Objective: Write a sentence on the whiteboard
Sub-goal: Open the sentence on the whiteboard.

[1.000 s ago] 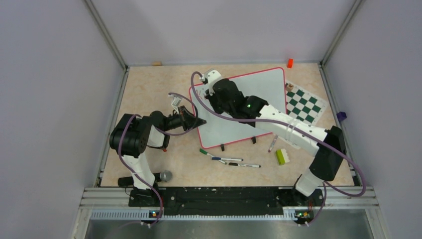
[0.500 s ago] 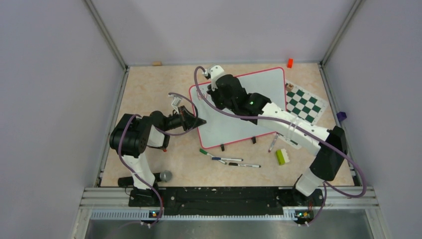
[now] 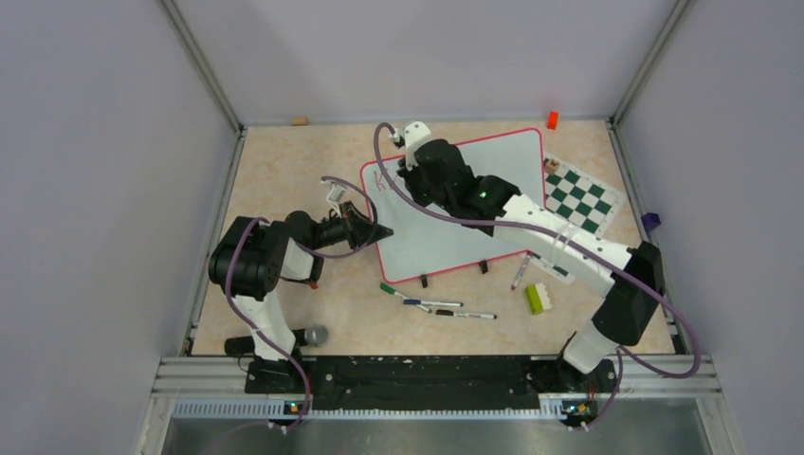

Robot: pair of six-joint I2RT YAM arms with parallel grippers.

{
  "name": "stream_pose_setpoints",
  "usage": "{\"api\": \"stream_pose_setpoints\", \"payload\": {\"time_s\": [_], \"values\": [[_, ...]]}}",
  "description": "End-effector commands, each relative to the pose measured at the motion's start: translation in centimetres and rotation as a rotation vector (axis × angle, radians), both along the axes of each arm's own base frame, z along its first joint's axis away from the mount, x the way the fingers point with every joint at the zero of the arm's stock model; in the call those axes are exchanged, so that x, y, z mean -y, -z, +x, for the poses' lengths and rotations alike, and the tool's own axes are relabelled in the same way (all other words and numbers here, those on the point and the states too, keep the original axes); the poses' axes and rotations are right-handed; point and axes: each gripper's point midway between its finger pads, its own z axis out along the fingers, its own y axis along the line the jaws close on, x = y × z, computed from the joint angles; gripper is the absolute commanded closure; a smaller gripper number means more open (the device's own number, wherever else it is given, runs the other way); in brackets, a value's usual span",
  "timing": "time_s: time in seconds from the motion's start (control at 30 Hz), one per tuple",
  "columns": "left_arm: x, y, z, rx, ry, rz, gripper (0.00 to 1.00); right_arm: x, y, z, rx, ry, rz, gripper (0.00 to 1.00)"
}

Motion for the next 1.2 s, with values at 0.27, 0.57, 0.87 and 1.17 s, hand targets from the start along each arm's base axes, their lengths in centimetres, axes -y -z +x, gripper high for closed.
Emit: {"api": "stream_pose_setpoints", "payload": {"time_s": [0.27,0.57,0.87,1.17], "values": [[0.5,0.6,-1.6,0.167,0.099,0.039,1.00,-0.8,-2.2,0.7,0.023,-0.010,0.057,1.00],[0.5,0.6,-1.6,0.166,0.099,0.039,1.00,-0.6,-0.6,0.6,-0.020,-0.004,0.023,1.00],[0.5,0.6,-1.6,0.163,0.098,0.038,1.00,-0.1,0.6,-0.5,-0.065,-0.015,0.013,1.00],[0.5,0.6,-1.6,0.164,0.099,0.039,1.00,-0.4,0.4,0.1,-0.055,-0.010,0.006,1.00]]}}
